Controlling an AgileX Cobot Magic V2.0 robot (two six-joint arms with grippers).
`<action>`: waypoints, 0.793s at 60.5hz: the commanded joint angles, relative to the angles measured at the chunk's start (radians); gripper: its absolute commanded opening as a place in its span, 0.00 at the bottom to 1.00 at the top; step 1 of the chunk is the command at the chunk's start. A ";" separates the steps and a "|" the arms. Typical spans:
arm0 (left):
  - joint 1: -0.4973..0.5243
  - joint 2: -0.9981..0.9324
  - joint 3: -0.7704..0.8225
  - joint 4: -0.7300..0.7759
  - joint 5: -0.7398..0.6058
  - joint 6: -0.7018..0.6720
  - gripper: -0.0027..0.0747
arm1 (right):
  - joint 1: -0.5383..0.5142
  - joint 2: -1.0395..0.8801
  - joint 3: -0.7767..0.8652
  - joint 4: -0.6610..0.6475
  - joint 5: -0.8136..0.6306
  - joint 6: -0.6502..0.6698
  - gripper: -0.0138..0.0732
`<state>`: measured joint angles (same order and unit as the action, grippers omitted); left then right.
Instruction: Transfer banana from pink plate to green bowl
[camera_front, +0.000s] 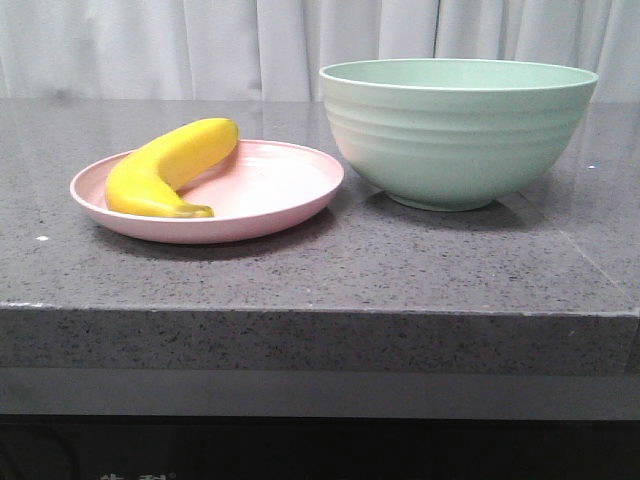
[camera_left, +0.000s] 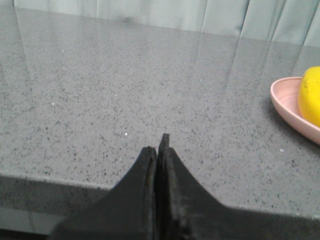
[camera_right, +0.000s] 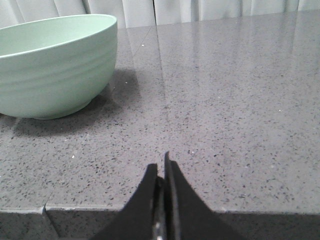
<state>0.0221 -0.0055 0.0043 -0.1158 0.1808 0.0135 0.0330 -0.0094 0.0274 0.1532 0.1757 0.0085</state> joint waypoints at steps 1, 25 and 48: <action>0.001 -0.023 -0.005 -0.012 -0.136 -0.001 0.01 | -0.006 -0.024 -0.009 0.001 -0.112 -0.008 0.09; -0.001 0.267 -0.343 0.148 -0.068 0.001 0.01 | -0.006 0.174 -0.343 -0.001 0.017 -0.014 0.09; -0.001 0.486 -0.446 0.041 -0.080 0.001 0.15 | -0.006 0.362 -0.473 -0.038 0.038 -0.014 0.20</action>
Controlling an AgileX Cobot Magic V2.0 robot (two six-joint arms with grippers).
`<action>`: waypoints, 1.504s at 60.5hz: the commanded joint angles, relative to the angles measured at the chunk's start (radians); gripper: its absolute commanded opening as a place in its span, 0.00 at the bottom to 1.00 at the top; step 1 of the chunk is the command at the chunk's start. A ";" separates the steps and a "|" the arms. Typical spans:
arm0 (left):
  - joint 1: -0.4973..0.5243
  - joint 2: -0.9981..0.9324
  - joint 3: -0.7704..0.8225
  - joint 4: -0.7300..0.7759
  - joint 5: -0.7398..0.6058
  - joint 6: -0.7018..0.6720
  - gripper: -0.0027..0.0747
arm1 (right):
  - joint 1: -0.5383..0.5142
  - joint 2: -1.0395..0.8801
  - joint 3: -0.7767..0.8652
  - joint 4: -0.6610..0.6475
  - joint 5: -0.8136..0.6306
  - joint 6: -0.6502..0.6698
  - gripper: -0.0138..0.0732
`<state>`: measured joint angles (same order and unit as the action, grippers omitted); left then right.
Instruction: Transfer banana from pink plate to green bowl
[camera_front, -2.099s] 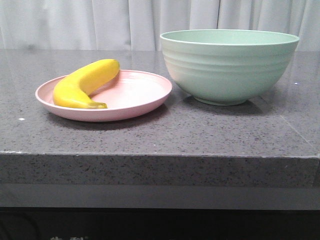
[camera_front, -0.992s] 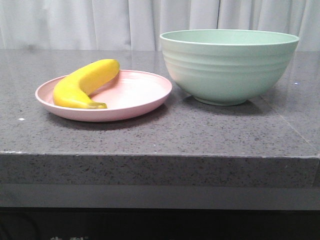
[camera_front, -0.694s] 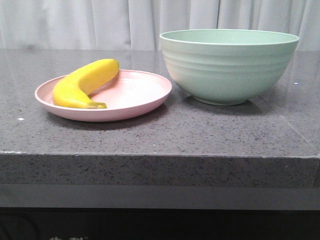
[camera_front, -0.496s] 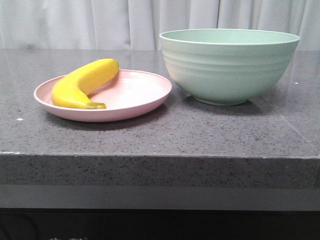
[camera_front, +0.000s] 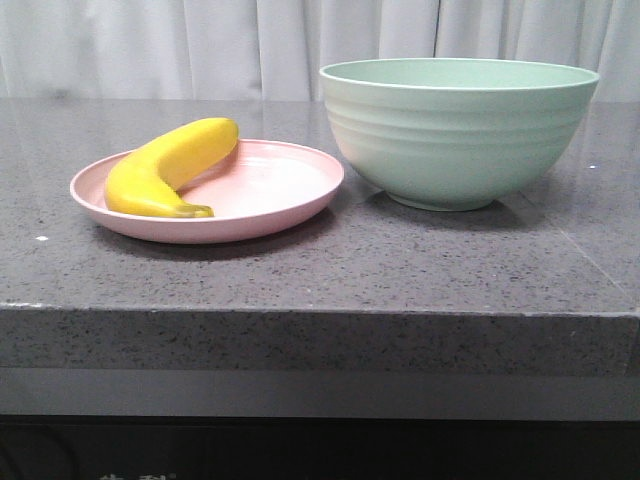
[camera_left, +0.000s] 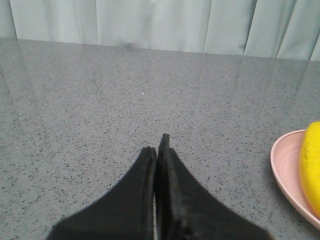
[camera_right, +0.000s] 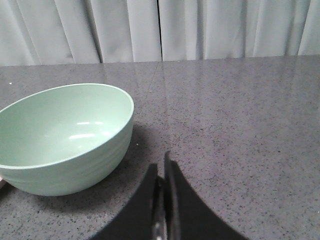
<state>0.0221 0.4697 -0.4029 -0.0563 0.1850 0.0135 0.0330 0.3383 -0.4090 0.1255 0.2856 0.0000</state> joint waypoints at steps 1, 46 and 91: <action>-0.001 0.011 -0.038 -0.019 -0.084 0.001 0.21 | -0.006 0.014 -0.036 -0.010 -0.071 -0.005 0.22; -0.310 0.501 -0.431 -0.132 0.297 0.001 0.84 | -0.006 0.014 -0.036 -0.010 -0.120 0.000 0.86; -0.470 1.027 -0.747 -0.130 0.321 -0.025 0.82 | -0.006 0.014 -0.036 -0.010 -0.124 0.000 0.86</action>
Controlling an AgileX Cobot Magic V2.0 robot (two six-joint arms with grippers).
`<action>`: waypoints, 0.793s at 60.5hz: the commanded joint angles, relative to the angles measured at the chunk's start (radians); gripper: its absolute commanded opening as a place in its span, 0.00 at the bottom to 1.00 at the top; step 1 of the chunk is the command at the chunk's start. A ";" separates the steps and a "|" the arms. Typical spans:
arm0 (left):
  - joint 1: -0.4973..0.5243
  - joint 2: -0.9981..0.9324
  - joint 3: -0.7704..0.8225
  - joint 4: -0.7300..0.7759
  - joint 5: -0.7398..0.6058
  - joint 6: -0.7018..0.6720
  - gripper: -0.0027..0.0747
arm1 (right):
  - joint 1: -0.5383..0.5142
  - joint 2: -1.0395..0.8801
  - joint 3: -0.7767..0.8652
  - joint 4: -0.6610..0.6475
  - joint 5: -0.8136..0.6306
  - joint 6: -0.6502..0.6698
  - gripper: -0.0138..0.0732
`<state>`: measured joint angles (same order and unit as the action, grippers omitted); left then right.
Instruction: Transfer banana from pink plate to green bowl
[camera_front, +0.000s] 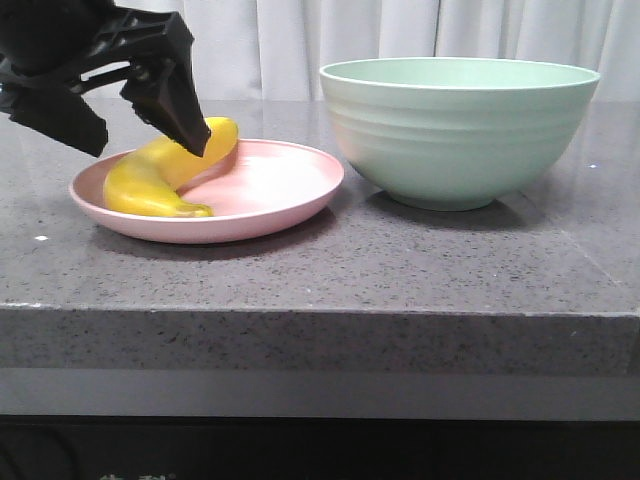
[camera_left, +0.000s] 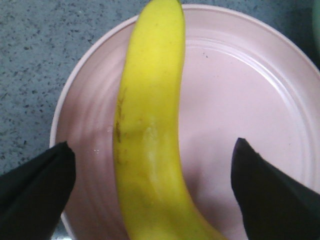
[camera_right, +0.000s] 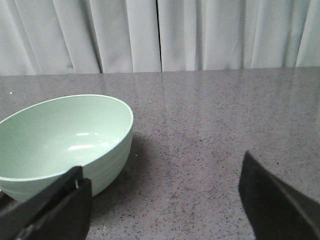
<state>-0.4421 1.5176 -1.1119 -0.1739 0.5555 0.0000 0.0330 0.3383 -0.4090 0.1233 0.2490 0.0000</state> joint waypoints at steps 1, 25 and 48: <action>-0.008 -0.018 -0.038 -0.014 -0.050 -0.012 0.82 | -0.006 0.014 -0.036 -0.008 -0.088 0.000 0.86; -0.050 0.050 -0.038 -0.011 -0.053 -0.012 0.73 | -0.006 0.014 -0.036 -0.008 -0.088 0.000 0.86; -0.044 0.050 -0.038 -0.011 -0.065 -0.012 0.36 | -0.006 0.014 -0.036 -0.008 -0.088 0.000 0.86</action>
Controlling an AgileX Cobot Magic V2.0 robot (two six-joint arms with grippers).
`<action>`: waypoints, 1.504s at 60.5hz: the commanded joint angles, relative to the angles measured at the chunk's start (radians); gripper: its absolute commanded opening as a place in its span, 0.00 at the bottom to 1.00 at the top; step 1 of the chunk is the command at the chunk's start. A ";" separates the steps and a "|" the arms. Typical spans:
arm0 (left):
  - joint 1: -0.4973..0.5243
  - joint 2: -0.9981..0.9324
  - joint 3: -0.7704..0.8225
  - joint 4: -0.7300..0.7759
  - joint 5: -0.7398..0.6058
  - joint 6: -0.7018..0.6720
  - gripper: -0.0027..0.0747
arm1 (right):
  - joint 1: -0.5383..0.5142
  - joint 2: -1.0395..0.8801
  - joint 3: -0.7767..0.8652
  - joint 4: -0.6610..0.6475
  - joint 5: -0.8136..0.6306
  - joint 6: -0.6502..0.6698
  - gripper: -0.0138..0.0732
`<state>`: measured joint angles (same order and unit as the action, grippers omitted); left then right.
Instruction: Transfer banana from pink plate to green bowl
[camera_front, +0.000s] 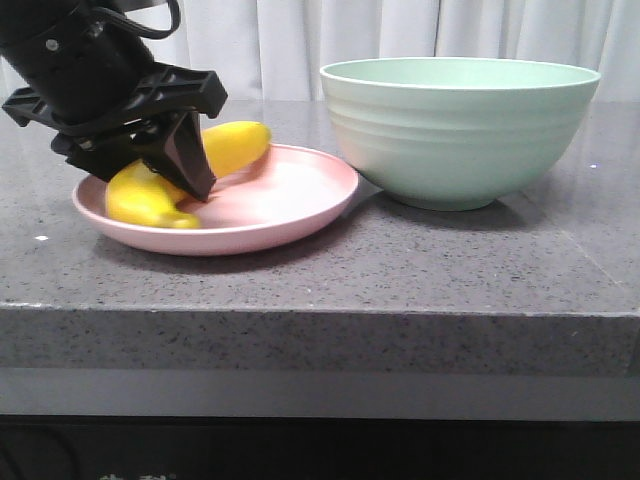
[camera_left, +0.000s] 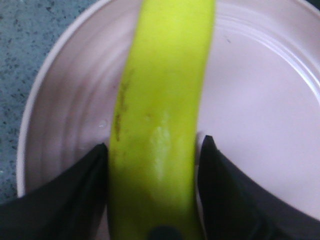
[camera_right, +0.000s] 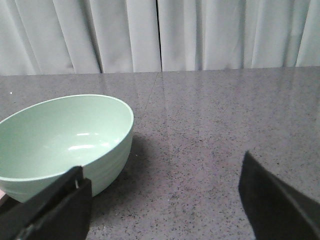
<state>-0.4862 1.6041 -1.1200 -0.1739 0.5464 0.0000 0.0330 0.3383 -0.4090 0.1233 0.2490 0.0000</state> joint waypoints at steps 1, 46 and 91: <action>0.002 -0.036 -0.030 -0.011 -0.058 -0.012 0.34 | -0.006 0.014 -0.036 -0.008 -0.088 0.000 0.86; -0.299 -0.405 -0.018 -0.012 0.029 0.005 0.22 | 0.197 0.385 -0.262 0.675 0.110 -0.158 0.86; -0.342 -0.407 -0.018 -0.012 0.029 0.005 0.22 | 0.466 0.870 -0.536 1.358 0.257 -0.573 0.86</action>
<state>-0.8211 1.2266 -1.1097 -0.1721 0.6456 0.0000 0.4966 1.1929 -0.8938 1.3785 0.4408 -0.5222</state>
